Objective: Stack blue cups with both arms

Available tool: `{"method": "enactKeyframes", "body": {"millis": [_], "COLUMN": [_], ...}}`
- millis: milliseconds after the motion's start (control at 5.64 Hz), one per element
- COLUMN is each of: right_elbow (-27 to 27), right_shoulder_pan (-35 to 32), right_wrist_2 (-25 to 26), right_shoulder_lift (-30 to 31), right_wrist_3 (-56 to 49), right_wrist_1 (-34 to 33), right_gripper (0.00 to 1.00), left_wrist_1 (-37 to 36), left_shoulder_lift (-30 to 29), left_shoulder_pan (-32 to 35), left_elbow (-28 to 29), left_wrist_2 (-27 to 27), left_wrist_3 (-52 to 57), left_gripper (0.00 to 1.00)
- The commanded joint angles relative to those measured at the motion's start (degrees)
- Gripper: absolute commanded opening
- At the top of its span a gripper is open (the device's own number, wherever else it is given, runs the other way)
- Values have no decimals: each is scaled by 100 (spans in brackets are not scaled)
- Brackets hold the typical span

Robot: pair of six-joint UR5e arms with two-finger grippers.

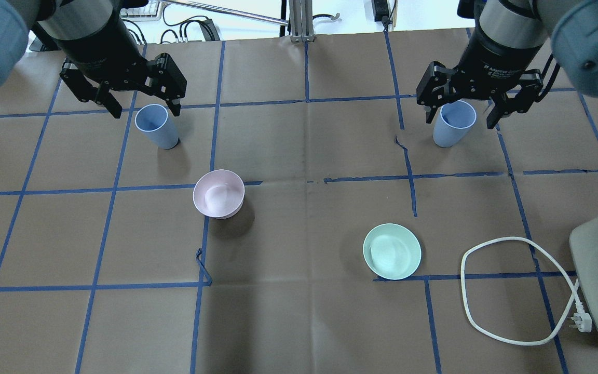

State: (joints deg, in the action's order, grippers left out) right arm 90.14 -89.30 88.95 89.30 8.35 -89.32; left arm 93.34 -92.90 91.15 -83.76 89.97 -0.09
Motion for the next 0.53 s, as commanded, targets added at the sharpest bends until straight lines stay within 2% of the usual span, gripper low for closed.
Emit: {"method": "enactKeyframes", "body": {"millis": [0,355], "right_elbow": [3,21], "right_shoulder_pan": [0,9], "right_wrist_2": [0,69], "right_shoulder_lift": [-9,-79], "right_wrist_3": [0,-26], "right_wrist_1": [-6,-15], "right_gripper": [100,100], "left_wrist_1": [0,-9], "left_shoulder_lift": [0,0], "left_shoulder_pan": [-1,-1], "left_elbow": [0,0], "left_wrist_2": [12,12], "left_wrist_3": [0,17], "left_gripper": [99,99]}}
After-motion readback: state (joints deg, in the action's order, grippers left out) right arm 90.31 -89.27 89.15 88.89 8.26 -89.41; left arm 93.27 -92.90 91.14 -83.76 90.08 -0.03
